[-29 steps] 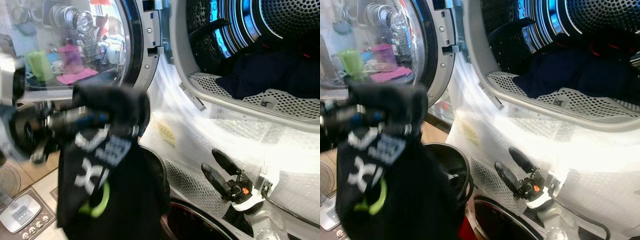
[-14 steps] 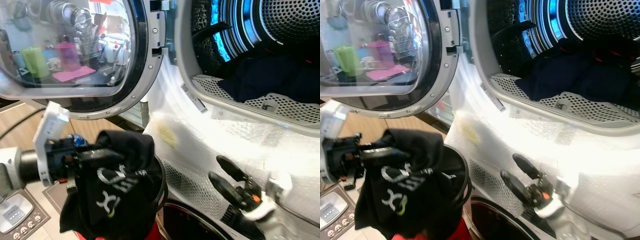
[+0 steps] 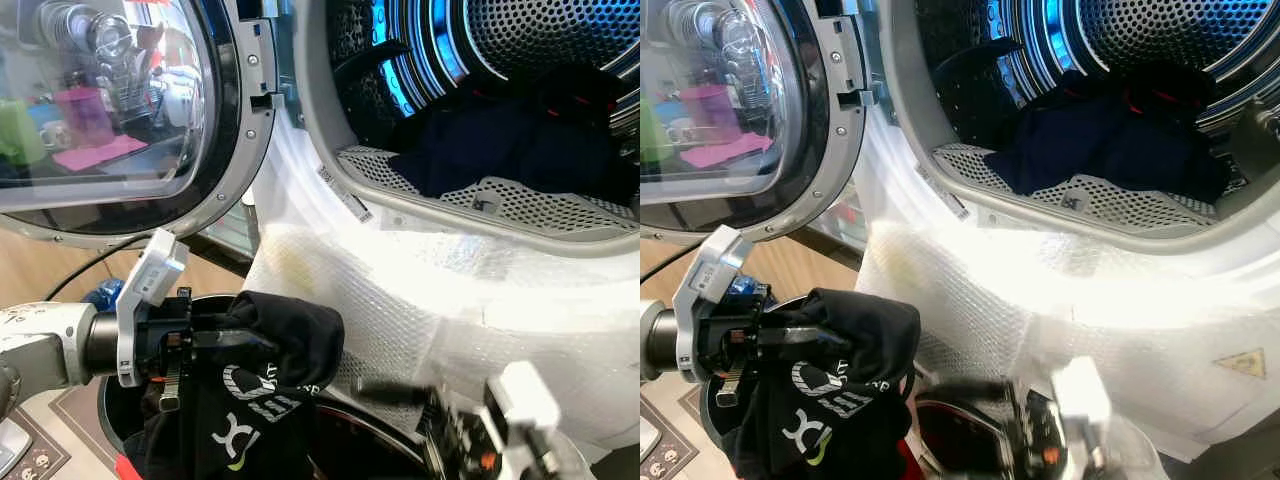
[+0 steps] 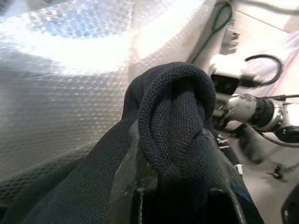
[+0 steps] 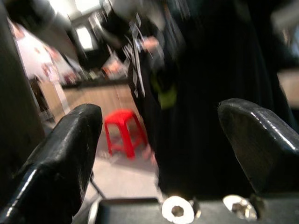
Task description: Clothes washing
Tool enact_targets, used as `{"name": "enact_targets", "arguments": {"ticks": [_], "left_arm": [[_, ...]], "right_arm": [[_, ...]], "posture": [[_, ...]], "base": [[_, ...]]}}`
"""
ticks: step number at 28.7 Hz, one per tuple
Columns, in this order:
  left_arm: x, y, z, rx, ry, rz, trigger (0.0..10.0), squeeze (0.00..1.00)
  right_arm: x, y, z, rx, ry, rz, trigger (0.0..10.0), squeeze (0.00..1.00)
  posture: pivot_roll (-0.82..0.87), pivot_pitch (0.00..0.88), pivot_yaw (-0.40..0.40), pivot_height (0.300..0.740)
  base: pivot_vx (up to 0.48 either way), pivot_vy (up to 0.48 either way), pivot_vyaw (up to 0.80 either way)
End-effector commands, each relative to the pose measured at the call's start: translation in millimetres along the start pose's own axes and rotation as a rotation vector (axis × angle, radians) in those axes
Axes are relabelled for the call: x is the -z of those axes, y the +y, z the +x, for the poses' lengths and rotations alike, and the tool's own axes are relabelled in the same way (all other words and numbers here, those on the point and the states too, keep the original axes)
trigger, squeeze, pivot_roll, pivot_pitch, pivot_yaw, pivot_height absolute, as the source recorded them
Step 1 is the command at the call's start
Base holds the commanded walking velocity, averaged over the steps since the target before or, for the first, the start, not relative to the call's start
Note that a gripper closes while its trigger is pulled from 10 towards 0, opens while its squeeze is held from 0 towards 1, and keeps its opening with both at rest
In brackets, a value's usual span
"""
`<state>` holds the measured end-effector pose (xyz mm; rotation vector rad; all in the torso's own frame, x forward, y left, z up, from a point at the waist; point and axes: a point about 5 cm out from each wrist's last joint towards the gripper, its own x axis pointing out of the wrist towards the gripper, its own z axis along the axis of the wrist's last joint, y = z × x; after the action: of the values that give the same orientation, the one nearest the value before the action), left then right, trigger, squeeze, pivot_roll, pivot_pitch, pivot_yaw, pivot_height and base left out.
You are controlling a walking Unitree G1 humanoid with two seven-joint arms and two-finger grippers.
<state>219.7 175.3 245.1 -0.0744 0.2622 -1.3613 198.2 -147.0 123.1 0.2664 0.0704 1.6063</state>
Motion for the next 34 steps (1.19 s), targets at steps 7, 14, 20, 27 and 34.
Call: {"name": "enact_targets", "arguments": {"ticks": [7,14,20,27,34], "left_arm": [[-4,-2.9,9.3,0.156,-0.004,0.002,0.0,0.00],[5,-1.1,14.5,0.249,0.061,-0.039,0.0,0.00],[3,-1.4,-9.1,0.197,0.121,-0.036,0.0,0.00],[9,-3.3,-25.6,0.185,0.180,-0.071,0.0,0.00],[15,0.8,-7.8,0.288,0.160,-0.089,0.0,0.00]], "right_arm": [[10,-12.2,-4.5,0.143,-0.004,-0.009,10.0,0.00],[13,-6.9,3.7,0.083,-0.030,-0.004,10.0,0.00],[47,1.4,-19.9,0.113,0.242,-0.011,10.0,0.00],[58,2.6,-32.4,0.101,0.352,-0.072,10.0,0.00],[49,-16.6,-7.0,0.130,0.213,-0.154,10.0,0.00]], "posture": [[0.05,0.000,0.033,0.740],[0.04,0.000,0.052,0.740],[0.03,0.000,0.061,0.740],[0.02,0.000,0.066,0.740],[0.03,0.000,0.069,0.740]], "base": [[0.000,0.000,0.00],[0.000,0.000,0.00],[0.000,0.000,0.00],[0.000,0.000,0.00],[0.000,0.000,0.00]]}}
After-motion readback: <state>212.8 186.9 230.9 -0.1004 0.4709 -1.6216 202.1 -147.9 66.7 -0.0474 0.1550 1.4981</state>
